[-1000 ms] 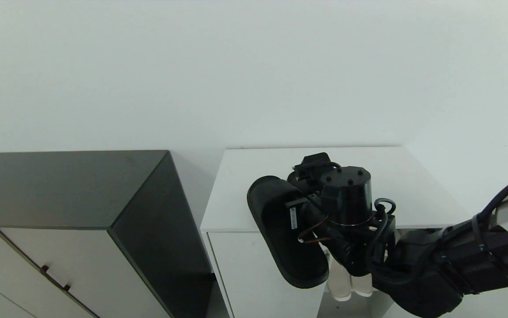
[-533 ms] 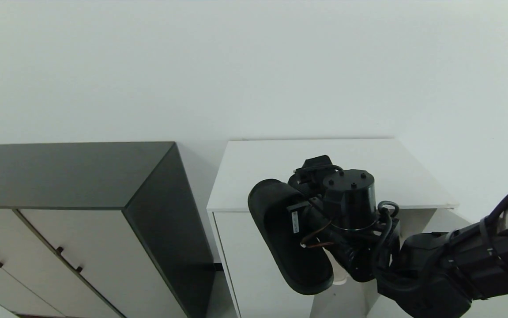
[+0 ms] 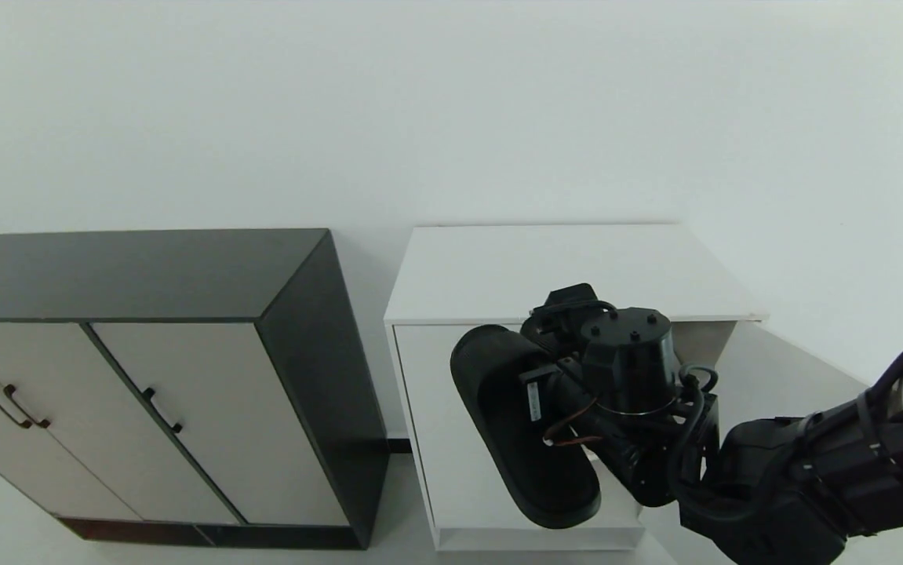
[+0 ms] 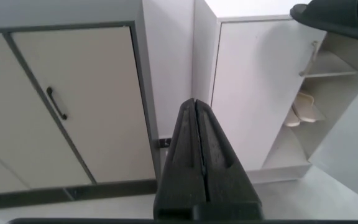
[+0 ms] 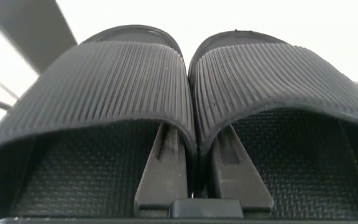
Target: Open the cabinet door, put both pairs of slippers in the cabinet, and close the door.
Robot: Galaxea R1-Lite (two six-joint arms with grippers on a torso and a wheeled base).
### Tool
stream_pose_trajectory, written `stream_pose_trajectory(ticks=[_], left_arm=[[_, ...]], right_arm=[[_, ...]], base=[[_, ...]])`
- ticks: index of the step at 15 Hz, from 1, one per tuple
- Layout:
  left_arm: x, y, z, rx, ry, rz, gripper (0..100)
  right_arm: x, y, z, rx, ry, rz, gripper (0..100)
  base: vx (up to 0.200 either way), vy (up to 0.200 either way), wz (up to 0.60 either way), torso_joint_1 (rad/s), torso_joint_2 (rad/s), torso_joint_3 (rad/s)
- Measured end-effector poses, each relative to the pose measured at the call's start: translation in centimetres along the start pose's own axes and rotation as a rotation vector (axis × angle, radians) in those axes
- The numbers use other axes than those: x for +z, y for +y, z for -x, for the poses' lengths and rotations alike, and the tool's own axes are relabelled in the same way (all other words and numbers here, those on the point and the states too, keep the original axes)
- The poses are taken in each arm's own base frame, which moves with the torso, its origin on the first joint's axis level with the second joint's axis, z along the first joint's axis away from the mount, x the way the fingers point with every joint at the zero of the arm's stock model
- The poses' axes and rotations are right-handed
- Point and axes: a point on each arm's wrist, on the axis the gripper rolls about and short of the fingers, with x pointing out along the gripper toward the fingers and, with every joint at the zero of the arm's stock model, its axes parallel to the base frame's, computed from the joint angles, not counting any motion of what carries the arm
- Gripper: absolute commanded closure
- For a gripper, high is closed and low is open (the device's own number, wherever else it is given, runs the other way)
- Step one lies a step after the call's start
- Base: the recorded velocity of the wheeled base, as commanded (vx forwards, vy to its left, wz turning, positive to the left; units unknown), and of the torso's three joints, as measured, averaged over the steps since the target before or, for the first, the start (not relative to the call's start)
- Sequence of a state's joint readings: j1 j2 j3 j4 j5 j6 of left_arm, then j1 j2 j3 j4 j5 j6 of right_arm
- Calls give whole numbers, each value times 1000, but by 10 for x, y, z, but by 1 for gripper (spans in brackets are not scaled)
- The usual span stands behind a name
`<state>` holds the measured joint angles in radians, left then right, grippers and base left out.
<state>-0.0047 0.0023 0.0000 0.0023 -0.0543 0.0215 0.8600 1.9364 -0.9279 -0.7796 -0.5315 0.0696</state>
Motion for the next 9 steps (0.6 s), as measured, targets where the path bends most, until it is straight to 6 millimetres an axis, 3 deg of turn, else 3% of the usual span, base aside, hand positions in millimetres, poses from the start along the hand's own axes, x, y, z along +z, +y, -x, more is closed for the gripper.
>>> stream_pose_trajectory(ticks=[9], left_arm=[[0, 0, 0, 0, -1, 5, 100]], right_arm=[[2, 3, 6, 15, -6, 1, 100]], base=[[0, 0, 0, 0, 0, 0]])
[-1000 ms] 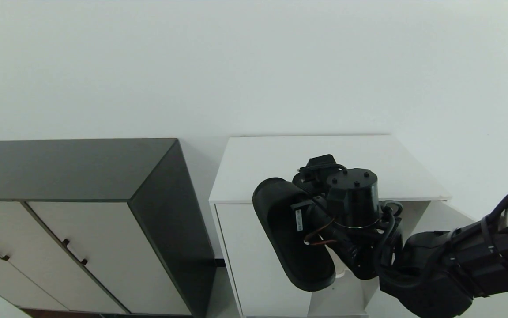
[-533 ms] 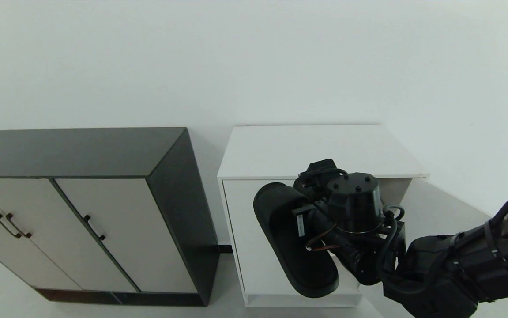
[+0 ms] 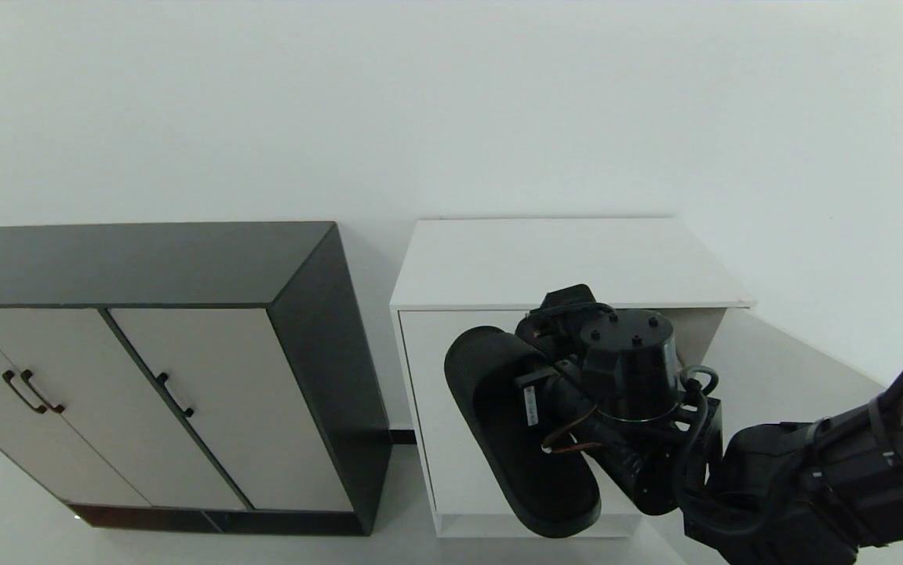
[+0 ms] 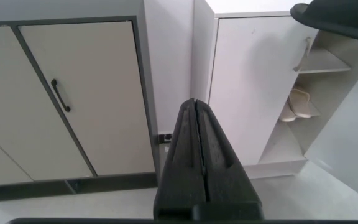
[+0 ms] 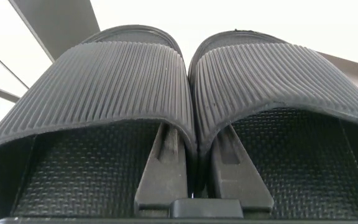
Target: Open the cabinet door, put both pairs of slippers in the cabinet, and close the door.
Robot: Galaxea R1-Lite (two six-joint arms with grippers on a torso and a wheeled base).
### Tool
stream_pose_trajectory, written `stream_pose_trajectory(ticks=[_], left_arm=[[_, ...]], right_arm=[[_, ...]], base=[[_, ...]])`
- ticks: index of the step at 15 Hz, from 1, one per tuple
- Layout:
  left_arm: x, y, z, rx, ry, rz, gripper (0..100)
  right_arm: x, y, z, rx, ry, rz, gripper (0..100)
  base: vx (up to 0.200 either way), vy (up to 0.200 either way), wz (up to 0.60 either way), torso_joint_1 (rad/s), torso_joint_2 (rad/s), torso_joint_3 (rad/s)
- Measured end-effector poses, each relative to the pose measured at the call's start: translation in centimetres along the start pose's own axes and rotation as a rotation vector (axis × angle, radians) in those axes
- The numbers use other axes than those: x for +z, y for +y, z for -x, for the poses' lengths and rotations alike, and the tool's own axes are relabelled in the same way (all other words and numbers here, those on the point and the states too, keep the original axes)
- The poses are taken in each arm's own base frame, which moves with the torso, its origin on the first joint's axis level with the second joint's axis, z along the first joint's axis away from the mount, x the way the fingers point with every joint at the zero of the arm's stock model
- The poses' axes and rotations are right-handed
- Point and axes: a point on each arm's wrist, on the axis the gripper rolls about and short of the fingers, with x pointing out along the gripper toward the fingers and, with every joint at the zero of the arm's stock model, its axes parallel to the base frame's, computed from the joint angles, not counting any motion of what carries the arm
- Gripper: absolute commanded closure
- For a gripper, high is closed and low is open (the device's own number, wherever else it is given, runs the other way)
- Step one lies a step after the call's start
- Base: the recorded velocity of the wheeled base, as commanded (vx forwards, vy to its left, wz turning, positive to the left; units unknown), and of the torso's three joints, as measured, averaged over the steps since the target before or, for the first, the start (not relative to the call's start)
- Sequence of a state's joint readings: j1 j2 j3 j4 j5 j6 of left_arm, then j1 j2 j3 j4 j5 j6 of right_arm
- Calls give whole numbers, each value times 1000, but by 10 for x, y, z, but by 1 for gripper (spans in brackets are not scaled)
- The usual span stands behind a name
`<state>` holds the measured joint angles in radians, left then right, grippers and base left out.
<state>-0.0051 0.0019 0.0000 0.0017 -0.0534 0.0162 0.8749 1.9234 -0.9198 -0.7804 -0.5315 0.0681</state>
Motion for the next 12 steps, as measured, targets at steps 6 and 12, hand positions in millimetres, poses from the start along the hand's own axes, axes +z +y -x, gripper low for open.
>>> stream_pose_trajectory(ticks=[6, 12], left_arm=[[0, 0, 0, 0, 0, -2, 100], [0, 0, 0, 0, 0, -4, 100]], right_arm=[[-1, -1, 0, -1, 2, -2, 100], [-7, -1, 0, 7, 14, 5, 100]], base=[[0, 0, 0, 0, 0, 0], [0, -167, 0, 2, 4, 3]])
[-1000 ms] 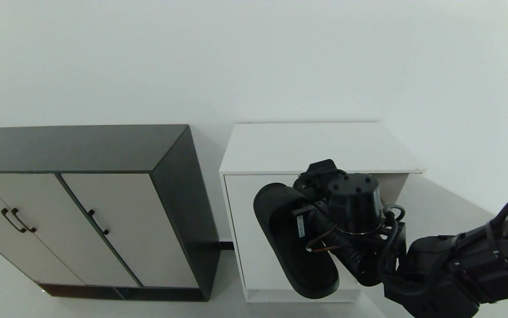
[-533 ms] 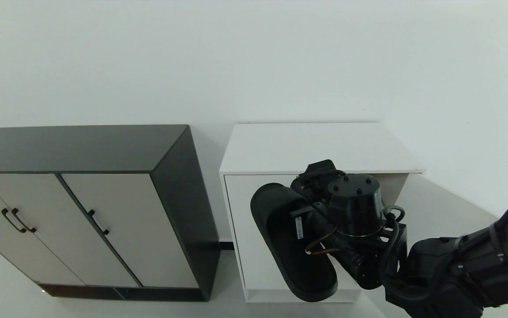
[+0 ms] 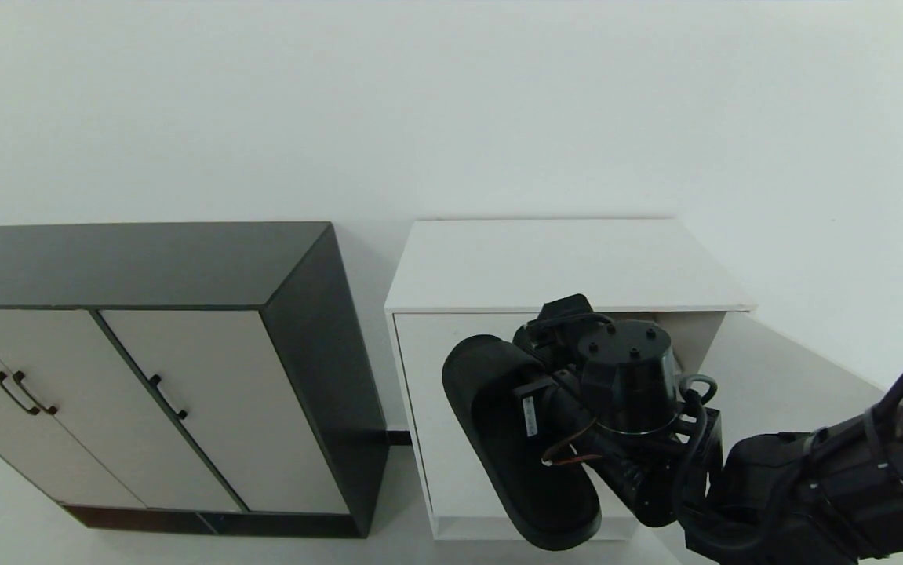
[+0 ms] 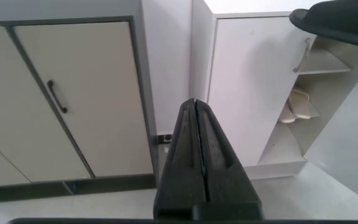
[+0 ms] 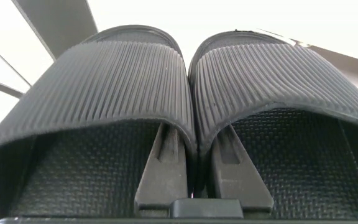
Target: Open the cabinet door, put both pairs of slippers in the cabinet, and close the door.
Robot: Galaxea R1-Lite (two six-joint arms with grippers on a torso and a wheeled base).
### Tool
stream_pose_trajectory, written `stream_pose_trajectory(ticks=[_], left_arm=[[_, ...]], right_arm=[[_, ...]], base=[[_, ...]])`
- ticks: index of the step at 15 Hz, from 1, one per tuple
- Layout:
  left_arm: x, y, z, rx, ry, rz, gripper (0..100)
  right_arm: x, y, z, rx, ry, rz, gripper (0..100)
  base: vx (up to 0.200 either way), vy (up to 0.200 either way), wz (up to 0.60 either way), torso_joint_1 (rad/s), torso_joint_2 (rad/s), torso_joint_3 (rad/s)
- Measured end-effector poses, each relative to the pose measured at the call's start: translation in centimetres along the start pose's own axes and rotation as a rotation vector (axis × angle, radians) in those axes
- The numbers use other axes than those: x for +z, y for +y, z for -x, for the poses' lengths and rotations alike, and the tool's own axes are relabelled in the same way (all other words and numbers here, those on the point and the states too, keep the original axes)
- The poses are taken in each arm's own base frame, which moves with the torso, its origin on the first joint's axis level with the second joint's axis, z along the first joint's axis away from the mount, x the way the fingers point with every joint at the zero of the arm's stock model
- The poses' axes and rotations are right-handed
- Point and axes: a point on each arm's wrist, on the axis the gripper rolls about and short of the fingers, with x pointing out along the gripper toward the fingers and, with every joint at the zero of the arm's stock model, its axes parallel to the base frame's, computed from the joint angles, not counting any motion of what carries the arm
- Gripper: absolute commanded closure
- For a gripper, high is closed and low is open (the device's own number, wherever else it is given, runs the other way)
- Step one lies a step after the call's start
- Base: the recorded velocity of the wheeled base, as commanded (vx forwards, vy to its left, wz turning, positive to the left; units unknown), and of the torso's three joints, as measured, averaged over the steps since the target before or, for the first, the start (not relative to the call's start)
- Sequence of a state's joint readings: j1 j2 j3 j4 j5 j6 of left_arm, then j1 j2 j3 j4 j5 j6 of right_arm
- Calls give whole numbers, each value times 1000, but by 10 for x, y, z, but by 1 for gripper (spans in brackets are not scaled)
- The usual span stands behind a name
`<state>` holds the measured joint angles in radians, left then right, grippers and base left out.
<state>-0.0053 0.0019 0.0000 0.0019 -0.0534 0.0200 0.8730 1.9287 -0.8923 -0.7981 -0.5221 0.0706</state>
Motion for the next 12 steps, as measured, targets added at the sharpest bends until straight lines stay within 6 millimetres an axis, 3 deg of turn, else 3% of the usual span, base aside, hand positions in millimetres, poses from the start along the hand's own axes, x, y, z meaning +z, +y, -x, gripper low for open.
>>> stream_pose_trajectory(ticks=[12], left_arm=[[0, 0, 0, 0, 0, 1, 100]], right_arm=[[0, -7, -4, -20, -16, -3, 100]], base=[[0, -200, 0, 4, 2, 2]])
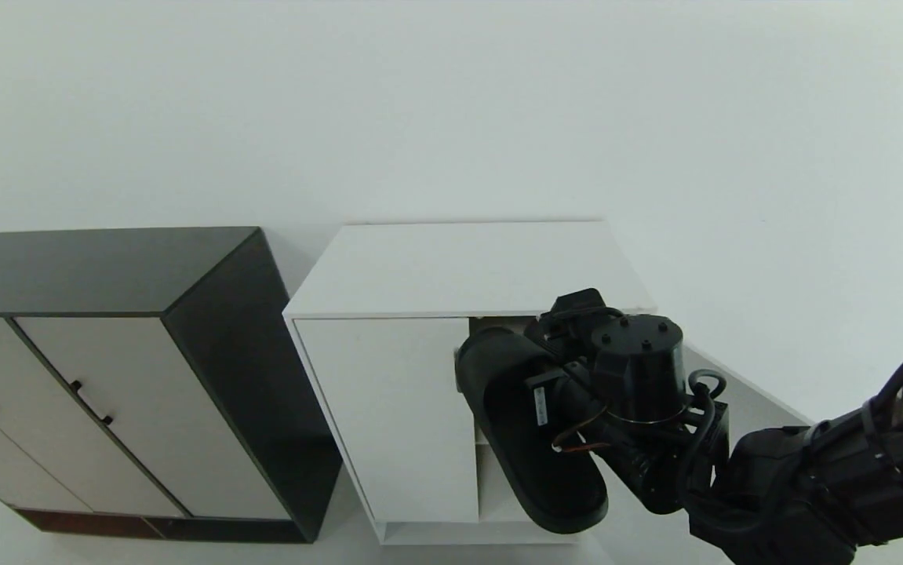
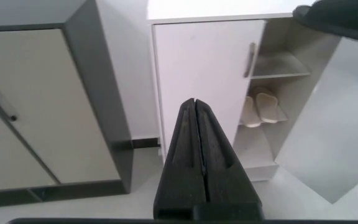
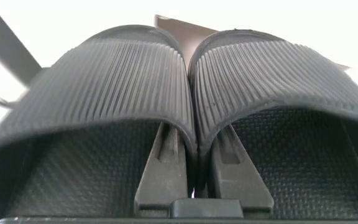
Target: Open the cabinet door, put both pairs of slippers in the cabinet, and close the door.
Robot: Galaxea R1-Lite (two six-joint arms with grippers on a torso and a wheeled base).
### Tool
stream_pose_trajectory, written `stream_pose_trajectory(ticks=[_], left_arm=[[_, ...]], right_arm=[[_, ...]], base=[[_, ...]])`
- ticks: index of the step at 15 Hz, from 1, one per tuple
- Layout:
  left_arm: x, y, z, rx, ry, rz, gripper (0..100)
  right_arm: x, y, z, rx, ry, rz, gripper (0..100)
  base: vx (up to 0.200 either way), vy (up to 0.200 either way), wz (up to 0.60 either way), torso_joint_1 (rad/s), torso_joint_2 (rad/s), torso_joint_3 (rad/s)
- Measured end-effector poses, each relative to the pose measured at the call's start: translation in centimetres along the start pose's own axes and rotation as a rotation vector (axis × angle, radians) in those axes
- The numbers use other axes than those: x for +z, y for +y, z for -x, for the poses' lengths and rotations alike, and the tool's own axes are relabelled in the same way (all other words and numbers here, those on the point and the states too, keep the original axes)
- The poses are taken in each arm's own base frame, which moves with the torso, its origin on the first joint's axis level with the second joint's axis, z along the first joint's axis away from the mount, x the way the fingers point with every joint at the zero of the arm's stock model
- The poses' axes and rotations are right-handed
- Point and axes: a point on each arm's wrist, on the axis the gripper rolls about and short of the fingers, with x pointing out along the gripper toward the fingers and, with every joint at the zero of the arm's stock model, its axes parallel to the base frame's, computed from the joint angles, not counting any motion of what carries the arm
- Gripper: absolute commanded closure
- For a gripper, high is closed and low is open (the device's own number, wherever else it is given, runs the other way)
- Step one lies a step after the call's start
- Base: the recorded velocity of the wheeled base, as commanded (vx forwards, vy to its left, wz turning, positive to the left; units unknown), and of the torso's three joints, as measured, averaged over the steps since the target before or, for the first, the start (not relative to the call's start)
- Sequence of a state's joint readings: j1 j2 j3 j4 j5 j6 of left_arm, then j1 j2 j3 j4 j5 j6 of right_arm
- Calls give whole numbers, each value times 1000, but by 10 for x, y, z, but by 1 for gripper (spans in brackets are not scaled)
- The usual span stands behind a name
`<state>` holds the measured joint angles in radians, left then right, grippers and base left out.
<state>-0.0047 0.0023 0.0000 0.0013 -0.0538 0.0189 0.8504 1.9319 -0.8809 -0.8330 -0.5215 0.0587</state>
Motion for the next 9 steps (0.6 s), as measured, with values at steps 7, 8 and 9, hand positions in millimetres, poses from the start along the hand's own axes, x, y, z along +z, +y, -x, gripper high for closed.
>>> stream_pose_trajectory(ticks=[7, 8, 9], left_arm=[[0, 0, 0, 1, 0, 1, 100], [0, 0, 0, 0, 0, 1, 100], [0, 0, 0, 0, 0, 1, 100]], right_arm=[[-3, -3, 2, 20, -14, 22, 100], [-3, -4, 2, 17, -13, 22, 100], [-3, -2, 3, 23, -14, 22, 100]], base=[[0, 0, 0, 0, 0, 0], [0, 0, 0, 0, 0, 0], [0, 0, 0, 0, 0, 0]])
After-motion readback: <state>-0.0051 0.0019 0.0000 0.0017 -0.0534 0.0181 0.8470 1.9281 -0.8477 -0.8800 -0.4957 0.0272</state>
